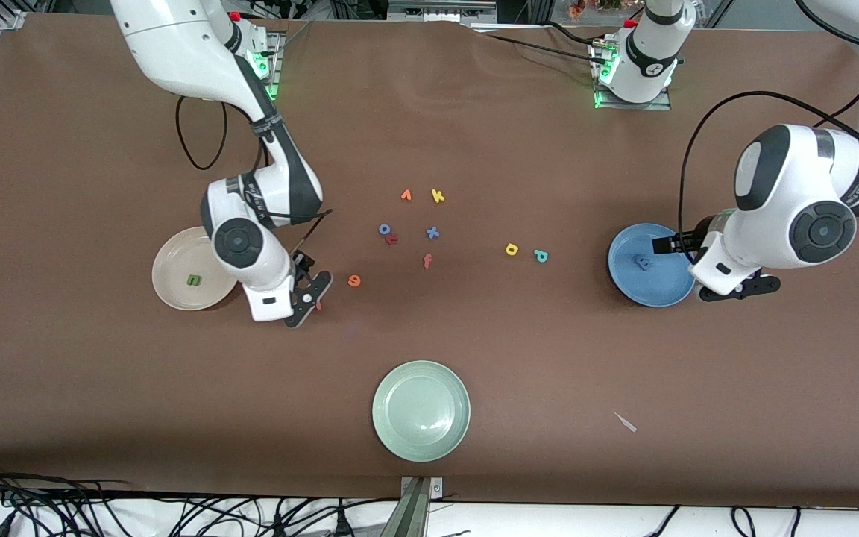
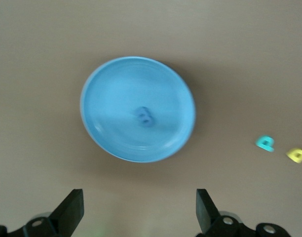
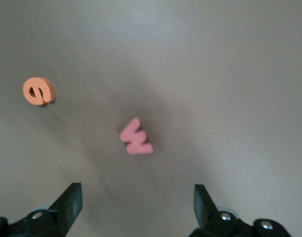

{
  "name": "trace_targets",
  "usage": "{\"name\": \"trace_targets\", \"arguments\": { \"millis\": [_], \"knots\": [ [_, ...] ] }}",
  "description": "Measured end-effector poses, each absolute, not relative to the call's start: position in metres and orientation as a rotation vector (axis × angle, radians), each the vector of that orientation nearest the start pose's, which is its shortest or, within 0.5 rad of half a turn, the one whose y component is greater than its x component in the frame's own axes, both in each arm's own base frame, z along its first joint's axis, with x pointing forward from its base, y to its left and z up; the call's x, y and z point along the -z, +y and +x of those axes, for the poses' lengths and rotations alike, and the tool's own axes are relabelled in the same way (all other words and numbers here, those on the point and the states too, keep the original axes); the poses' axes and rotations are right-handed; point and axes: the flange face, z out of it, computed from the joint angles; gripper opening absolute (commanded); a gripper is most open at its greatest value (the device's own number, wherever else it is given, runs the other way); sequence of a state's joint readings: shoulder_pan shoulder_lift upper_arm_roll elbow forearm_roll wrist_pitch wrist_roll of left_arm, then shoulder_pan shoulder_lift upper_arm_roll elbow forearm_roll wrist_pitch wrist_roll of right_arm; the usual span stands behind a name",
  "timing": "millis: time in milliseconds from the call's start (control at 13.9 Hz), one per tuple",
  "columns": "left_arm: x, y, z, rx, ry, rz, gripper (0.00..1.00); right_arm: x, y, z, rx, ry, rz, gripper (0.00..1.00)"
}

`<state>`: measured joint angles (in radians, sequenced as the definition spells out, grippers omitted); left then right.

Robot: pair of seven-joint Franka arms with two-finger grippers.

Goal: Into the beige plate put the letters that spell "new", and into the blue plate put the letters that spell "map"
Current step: 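Grasp the pink w with the right gripper while the left gripper reaches the yellow d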

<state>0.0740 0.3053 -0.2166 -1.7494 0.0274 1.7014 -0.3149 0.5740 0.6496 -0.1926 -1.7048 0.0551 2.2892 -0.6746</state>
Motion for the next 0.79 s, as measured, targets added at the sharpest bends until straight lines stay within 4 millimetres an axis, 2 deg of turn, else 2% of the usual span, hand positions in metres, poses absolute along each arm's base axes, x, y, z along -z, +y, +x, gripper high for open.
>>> {"name": "trace_targets", "arguments": {
  "millis": [288,432,576,720,792],
  "knots": [
    [-0.381,-0.130,0.584,-0.568,-0.463,-3.068,1.00,-0.204,0.265,0.615,-0.094,-1.797,-2.660,1.00],
    [-0.370,-0.169,0.578,-0.543,-0.672,-3.019,1.00,-0.202,0.272,0.614,-0.067,-1.844,-2.625,1.00],
    [-0.348,-0.211,0.573,-0.513,-0.893,-2.958,1.00,-0.195,0.277,0.613,-0.044,-1.888,-2.595,1.00],
    [-0.313,-0.248,0.569,-0.492,-1.090,-2.896,1.00,-0.182,0.277,0.613,-0.034,-1.914,-2.582,0.99],
    [-0.295,-0.264,0.568,-0.483,-1.188,-2.865,0.99,-0.176,0.276,0.613,-0.036,-1.919,-2.580,0.94]
  ]
}}
